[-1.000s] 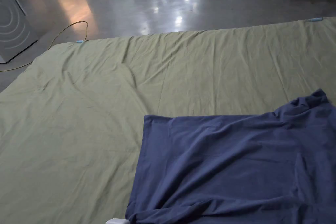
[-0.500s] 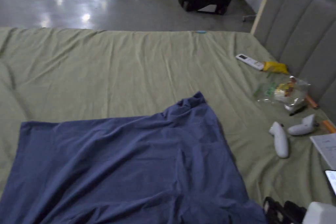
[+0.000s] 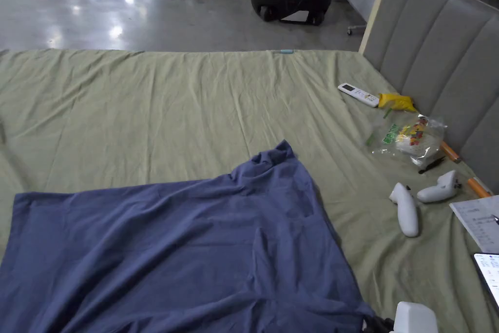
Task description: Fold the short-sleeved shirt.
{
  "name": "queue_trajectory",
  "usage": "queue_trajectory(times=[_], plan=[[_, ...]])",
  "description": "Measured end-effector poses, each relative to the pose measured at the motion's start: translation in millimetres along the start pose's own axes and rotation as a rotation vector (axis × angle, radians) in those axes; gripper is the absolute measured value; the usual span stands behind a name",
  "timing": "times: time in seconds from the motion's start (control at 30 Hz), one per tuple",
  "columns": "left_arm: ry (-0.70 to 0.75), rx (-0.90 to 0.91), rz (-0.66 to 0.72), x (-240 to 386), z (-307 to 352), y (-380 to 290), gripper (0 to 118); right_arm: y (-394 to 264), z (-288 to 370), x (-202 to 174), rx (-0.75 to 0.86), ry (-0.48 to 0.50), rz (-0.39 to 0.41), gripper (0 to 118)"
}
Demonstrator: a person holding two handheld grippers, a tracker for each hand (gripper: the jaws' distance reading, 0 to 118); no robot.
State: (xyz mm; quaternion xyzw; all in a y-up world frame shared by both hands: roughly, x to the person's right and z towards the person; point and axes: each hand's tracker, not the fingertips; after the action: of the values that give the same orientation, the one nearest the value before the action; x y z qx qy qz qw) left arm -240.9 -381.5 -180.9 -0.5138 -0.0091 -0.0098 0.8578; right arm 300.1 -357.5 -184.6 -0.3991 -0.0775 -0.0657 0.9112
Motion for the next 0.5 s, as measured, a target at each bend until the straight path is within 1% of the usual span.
queue_trajectory(times=[0.1,0.13,0.17,0.23,0.3,0.4,0.5], plan=[[0.007,0.006,-0.010,1,2,-1,6,-4,7,-1,0.012,0.018,-0.021,6],[0.005,0.018,-0.018,2,6,-2,4,-6,9,0,0.023,0.018,-0.030,6],[-0.027,0.058,-0.053,-4,7,1,4,-7,13,1,0.041,0.016,-0.034,6],[-0.029,0.097,-0.021,-8,19,8,4,-2,22,2,0.079,0.032,-0.043,5],[-0.075,0.147,0.033,-16,30,19,4,11,29,4,0.154,0.069,-0.057,5],[-0.073,0.234,0.060,-28,45,57,4,45,23,5,0.179,0.106,-0.039,5],[-0.077,0.249,0.056,-41,42,96,4,82,8,-1,0.201,0.132,-0.011,5]])
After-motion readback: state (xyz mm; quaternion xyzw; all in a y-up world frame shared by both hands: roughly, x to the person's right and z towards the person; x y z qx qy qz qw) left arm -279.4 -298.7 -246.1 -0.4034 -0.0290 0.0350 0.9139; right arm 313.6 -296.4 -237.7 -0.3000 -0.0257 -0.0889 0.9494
